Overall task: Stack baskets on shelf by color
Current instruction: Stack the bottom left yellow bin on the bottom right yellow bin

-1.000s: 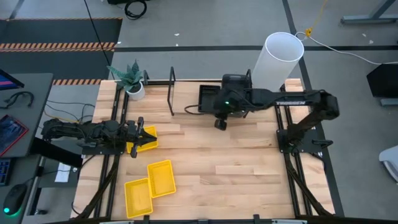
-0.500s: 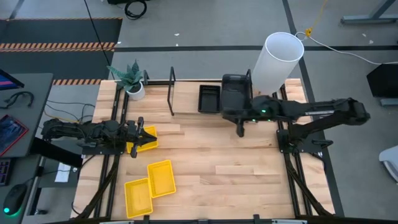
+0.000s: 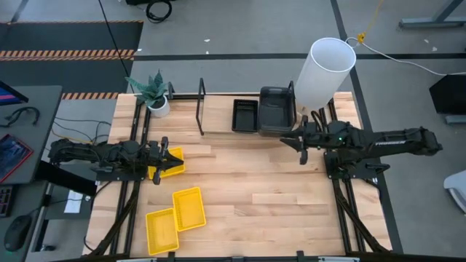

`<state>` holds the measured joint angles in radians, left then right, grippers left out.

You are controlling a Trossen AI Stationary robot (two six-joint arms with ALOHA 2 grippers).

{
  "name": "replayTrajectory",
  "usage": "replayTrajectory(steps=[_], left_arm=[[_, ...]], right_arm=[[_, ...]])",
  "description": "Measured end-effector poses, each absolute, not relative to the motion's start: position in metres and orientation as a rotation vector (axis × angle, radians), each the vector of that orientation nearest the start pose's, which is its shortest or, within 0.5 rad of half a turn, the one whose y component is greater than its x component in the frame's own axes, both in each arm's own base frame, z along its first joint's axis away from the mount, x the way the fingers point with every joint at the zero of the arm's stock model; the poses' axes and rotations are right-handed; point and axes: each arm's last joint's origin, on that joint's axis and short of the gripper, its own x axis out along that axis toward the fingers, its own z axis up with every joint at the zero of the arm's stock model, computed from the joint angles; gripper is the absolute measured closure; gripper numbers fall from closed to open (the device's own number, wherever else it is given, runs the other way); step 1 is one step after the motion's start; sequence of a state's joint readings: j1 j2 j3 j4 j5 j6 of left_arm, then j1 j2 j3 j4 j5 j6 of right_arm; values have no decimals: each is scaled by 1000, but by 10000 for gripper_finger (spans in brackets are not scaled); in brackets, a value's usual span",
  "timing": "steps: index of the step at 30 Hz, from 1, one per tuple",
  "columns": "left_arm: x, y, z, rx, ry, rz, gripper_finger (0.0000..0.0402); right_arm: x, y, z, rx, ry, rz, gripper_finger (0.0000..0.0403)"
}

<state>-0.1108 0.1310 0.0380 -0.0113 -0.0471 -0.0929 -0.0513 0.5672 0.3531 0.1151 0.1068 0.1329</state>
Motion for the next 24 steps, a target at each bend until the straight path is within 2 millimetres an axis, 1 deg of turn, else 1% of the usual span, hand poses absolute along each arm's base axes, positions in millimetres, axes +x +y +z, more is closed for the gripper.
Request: replayTrajectory(steps=[9, 14, 19, 24], left_arm=[[103, -10, 165, -85, 107, -58, 374], [103, -10, 165, -85, 107, -58, 369], [103, -10, 165, -85, 107, -59, 365], [103, -10, 165, -84, 107, -58, 373]], right_arm=[[122, -9, 222, 157, 6, -163, 321], [111, -9, 212, 158, -34, -160, 321], [103, -9, 202, 159, -76, -157, 321], [98, -8, 193, 167, -108, -150, 321]])
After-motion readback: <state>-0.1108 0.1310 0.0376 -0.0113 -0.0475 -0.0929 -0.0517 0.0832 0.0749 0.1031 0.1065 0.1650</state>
